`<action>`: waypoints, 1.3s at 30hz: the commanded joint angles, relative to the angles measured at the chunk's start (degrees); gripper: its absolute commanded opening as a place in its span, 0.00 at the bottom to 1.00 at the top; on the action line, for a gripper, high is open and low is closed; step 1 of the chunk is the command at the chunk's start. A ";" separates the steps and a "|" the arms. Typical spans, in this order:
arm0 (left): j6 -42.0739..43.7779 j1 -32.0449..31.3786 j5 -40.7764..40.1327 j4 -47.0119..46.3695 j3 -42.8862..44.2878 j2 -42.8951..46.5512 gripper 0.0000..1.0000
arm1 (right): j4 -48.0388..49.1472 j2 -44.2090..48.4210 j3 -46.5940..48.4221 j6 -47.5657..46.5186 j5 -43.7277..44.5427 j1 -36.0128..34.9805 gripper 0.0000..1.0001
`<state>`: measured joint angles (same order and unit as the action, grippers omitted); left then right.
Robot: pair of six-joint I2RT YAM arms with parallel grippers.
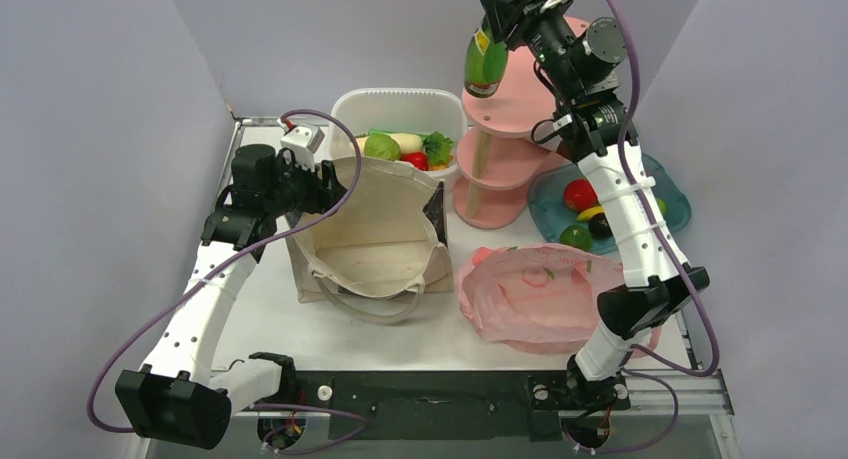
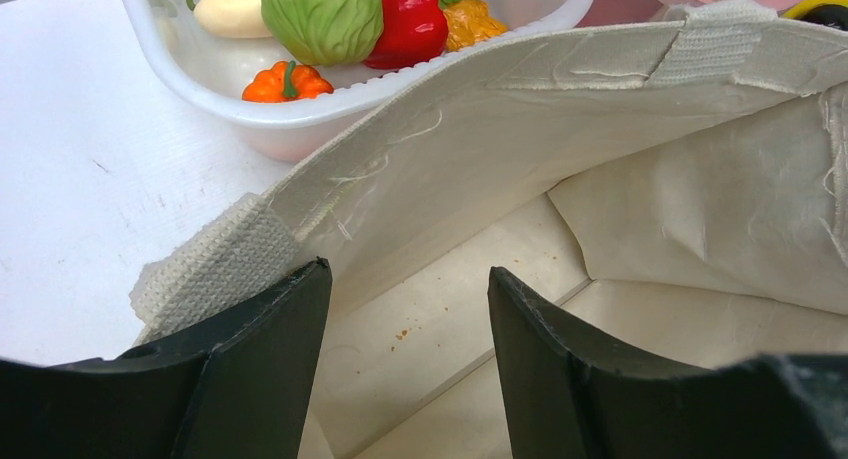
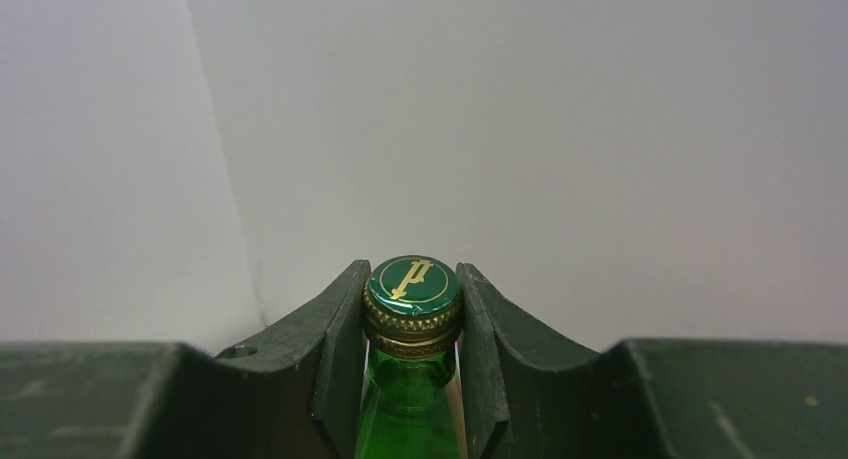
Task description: Untie the knot of the grocery bags and take out the mixed food
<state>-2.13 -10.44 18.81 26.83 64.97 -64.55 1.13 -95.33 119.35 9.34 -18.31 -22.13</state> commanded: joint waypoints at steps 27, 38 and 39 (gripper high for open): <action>1.65 -0.04 1.06 0.31 1.55 -0.51 0.57 | 9.22 -6.74 6.26 -5.38 3.76 11.65 0.56; 5.74 0.05 5.11 0.70 2.72 0.87 0.61 | 8.60 -3.15 6.87 -5.39 2.48 10.71 0.82; 6.66 0.02 6.22 0.69 2.85 1.07 0.61 | 8.40 -2.64 6.73 -5.32 2.09 10.62 0.82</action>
<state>1.28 -10.44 21.28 26.98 65.06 -64.66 6.63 -103.28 123.79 3.68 -14.44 -10.83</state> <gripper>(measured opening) 0.604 0.815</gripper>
